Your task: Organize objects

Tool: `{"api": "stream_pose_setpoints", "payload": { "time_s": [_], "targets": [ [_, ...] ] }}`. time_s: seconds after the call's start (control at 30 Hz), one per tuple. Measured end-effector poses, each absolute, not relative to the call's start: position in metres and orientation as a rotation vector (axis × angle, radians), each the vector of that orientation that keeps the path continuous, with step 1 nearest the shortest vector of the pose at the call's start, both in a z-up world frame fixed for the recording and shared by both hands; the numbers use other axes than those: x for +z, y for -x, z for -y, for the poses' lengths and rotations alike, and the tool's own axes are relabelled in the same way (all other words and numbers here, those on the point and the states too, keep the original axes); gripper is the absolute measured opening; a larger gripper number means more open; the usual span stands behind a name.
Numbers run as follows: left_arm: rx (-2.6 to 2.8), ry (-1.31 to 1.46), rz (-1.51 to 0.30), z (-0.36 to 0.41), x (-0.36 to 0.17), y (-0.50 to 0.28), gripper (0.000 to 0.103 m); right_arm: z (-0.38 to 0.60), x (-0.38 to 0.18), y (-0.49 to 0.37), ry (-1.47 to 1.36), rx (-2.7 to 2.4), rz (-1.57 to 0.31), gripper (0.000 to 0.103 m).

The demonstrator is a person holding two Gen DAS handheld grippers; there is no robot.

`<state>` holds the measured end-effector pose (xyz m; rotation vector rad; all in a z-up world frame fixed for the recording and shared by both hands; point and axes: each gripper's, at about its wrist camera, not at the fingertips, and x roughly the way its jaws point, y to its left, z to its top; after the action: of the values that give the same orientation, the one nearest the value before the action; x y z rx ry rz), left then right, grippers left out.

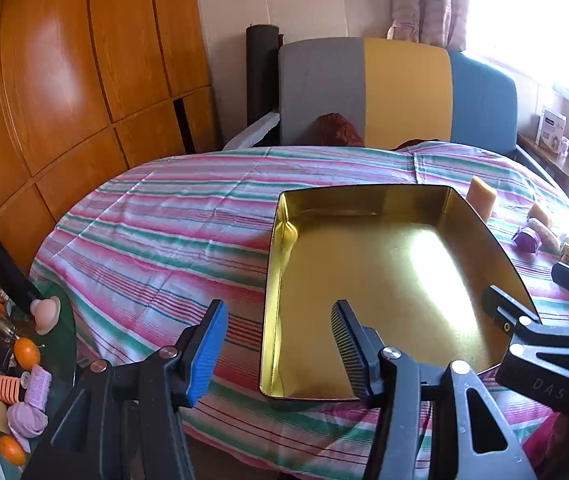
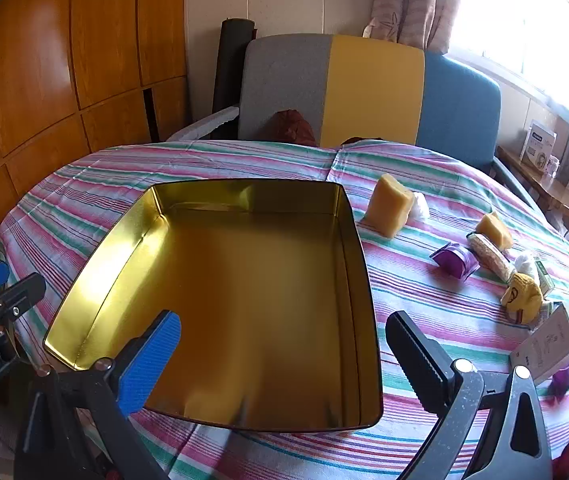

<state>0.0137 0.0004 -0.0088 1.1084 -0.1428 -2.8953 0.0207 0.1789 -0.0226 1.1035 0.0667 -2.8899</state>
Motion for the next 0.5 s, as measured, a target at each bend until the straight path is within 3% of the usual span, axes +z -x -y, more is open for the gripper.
{"api": "stream_pose_setpoints", "payload": {
  "time_s": [0.5],
  "targets": [
    [-2.921,-1.071,0.210,-0.011,0.001,-0.024,0.055,-0.198,-0.003,-0.029,-1.062,-2.941,-0.042,0.103]
  ]
}}
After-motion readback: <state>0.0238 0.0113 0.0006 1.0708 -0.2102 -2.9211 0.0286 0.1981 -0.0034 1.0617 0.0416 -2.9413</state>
